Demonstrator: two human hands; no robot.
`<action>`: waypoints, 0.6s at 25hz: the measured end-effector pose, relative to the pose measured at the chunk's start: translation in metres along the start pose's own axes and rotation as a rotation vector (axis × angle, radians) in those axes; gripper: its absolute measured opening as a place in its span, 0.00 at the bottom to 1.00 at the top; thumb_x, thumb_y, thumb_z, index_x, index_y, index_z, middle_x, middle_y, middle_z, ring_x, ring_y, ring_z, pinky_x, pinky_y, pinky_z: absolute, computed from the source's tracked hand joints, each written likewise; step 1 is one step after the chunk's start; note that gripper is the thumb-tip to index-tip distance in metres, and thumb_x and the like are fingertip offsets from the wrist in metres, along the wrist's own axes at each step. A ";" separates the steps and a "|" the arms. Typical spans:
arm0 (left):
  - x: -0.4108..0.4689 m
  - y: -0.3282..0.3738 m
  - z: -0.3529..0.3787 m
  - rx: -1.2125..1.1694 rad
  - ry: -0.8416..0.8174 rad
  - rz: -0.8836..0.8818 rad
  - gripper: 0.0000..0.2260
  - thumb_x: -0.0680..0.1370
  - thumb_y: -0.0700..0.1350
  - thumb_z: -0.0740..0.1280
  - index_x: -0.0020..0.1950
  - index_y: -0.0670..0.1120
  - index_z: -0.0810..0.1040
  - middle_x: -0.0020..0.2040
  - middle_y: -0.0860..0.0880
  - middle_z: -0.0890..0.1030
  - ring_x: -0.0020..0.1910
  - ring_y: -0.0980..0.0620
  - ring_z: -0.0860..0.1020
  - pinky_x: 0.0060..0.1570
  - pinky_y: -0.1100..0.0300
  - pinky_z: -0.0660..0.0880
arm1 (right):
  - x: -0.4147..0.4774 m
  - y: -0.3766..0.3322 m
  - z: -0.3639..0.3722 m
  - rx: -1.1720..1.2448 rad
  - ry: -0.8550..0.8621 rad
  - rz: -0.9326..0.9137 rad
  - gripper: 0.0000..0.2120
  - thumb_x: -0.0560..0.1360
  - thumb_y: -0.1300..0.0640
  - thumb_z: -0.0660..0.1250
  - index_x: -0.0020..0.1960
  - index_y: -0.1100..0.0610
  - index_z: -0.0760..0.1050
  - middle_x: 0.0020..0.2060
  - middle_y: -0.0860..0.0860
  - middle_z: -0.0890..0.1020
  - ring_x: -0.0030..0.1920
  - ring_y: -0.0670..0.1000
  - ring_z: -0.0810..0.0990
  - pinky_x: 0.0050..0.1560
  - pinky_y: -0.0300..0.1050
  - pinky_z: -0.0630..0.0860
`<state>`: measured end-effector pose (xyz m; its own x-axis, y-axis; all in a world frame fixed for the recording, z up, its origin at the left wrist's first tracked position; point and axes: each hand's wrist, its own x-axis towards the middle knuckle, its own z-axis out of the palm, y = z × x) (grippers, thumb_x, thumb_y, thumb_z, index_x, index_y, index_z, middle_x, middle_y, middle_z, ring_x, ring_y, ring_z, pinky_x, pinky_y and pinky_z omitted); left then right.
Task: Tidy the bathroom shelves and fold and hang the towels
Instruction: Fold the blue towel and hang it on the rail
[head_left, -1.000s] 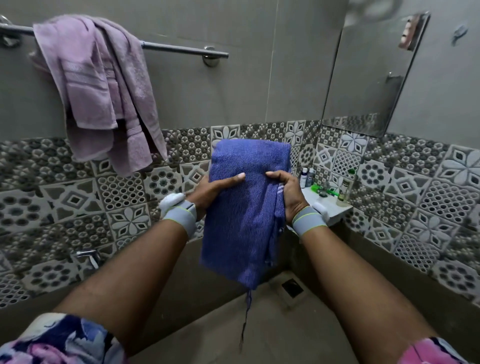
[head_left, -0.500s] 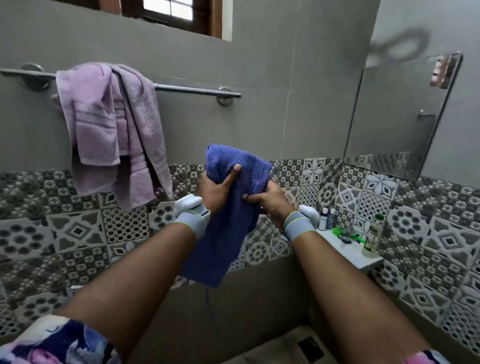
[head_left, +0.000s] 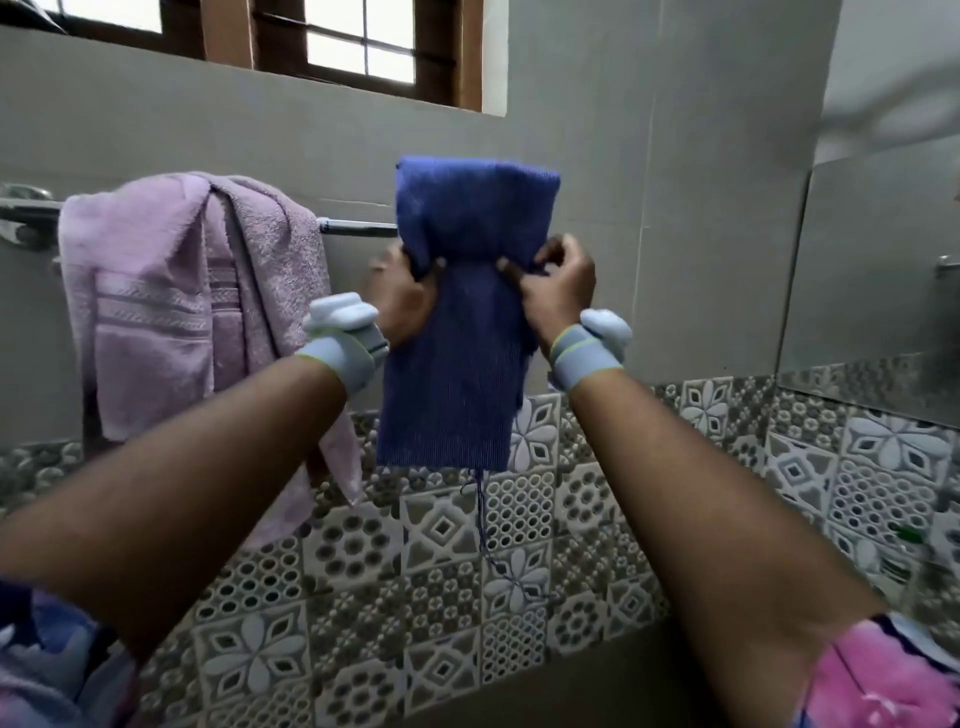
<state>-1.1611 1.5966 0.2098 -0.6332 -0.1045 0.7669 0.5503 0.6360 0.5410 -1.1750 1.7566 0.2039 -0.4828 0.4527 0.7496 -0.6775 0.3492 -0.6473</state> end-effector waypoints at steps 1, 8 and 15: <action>0.014 -0.003 -0.001 0.076 0.049 0.003 0.19 0.80 0.51 0.62 0.62 0.37 0.73 0.61 0.35 0.76 0.60 0.37 0.74 0.54 0.52 0.68 | 0.013 -0.003 0.011 -0.029 -0.009 -0.053 0.21 0.62 0.58 0.78 0.33 0.50 0.64 0.30 0.45 0.73 0.32 0.48 0.70 0.36 0.44 0.71; 0.085 -0.023 0.005 0.554 0.206 0.119 0.18 0.81 0.52 0.57 0.57 0.39 0.76 0.56 0.34 0.78 0.58 0.35 0.74 0.59 0.46 0.66 | 0.072 0.004 0.071 -0.287 -0.018 -0.258 0.12 0.65 0.69 0.55 0.39 0.53 0.67 0.35 0.49 0.76 0.38 0.55 0.74 0.41 0.49 0.71; 0.124 -0.039 0.030 0.512 0.277 0.127 0.26 0.79 0.46 0.58 0.76 0.41 0.56 0.63 0.38 0.75 0.64 0.39 0.70 0.62 0.45 0.63 | 0.102 0.024 0.102 -0.561 -0.069 -0.323 0.16 0.67 0.67 0.53 0.48 0.53 0.72 0.45 0.50 0.80 0.42 0.53 0.74 0.45 0.47 0.66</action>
<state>-1.2774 1.5817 0.2728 -0.3765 -0.1555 0.9133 0.2363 0.9371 0.2570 -1.2969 1.7277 0.2785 -0.3499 0.2060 0.9139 -0.4113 0.8427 -0.3474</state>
